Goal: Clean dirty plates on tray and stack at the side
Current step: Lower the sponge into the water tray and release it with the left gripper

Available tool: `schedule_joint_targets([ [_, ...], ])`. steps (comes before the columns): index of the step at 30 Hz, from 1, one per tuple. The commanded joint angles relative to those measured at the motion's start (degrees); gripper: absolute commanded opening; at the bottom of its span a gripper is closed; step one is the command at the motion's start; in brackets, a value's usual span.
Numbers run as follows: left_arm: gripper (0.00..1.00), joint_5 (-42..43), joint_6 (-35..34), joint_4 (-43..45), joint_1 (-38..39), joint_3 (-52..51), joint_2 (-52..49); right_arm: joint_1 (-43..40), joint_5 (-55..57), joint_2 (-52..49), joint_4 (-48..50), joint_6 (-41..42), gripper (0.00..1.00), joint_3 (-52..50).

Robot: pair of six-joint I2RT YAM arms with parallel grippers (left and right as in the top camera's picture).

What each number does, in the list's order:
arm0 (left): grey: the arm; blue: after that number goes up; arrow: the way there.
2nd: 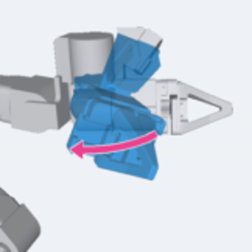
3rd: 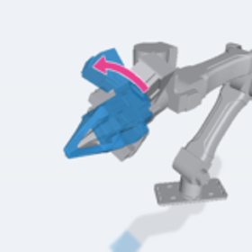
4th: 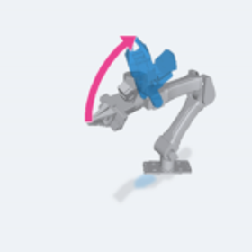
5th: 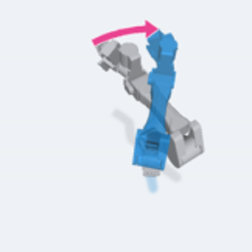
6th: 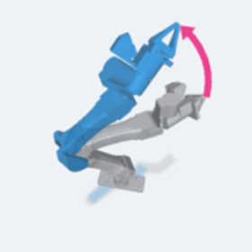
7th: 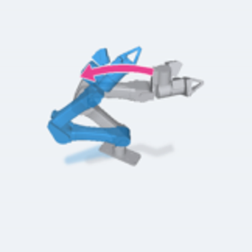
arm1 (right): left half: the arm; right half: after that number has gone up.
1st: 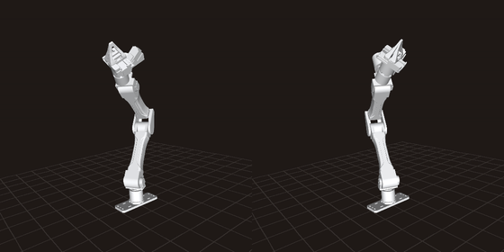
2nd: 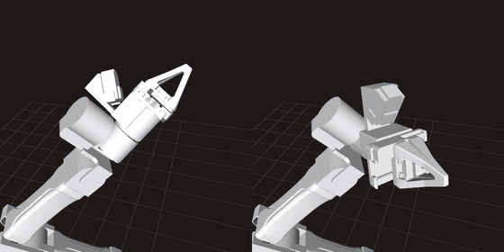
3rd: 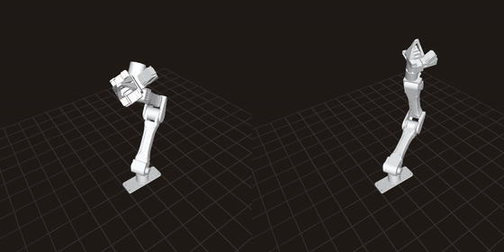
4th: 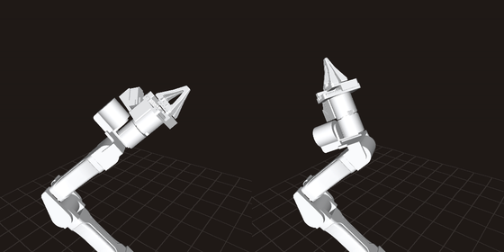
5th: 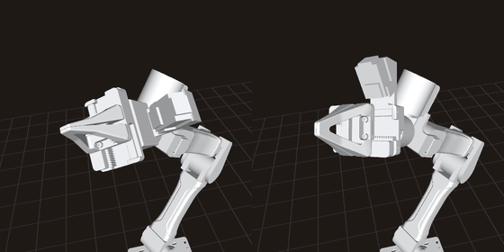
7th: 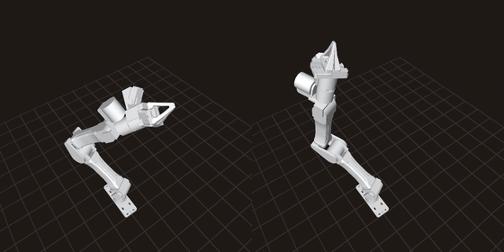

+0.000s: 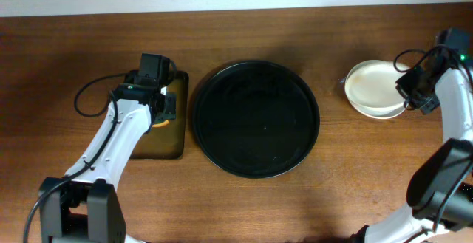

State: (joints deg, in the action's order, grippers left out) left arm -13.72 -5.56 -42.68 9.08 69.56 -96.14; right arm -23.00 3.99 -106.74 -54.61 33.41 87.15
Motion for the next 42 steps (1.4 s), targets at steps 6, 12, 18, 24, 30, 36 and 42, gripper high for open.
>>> schedule_joint_targets([
  [6, 0.0, 10.2, -0.1, 0.0, -3.1, -0.2, -0.5, 3.7, -9.7, 11.1, -12.3, -13.8, 0.72, 1.6],
  [12, 0.0, 43.6, 14.3, 0.8, -13.4, -0.3, -7.4, 12.9, -9.4, 10.9, -14.0, -16.7, 0.72, 1.5],
  [18, 0.0, 67.6, 20.6, 1.2, -22.8, -0.3, -21.4, 13.3, -9.4, 10.9, -15.5, -17.1, 0.72, 1.5],
  [24, 0.0, 69.4, 19.8, 1.4, -29.9, -0.1, -29.3, 13.3, -9.4, 10.9, -16.2, -17.1, 0.71, 1.5],
  [30, 0.0, 69.4, 19.7, 1.1, -29.7, 0.0, -23.1, 13.3, -9.4, 10.9, -16.6, -17.1, 0.71, 1.5],
  [36, 0.0, 35.8, 6.5, 1.9, -20.3, 0.0, -8.0, 13.3, -9.3, 10.9, -16.8, -17.2, 0.71, 1.5],
  [42, 0.0, 4.6, -7.2, 1.2, -9.9, -3.1, -8.0, 13.3, -9.3, 10.9, -16.8, -17.2, 0.71, 1.5],
])
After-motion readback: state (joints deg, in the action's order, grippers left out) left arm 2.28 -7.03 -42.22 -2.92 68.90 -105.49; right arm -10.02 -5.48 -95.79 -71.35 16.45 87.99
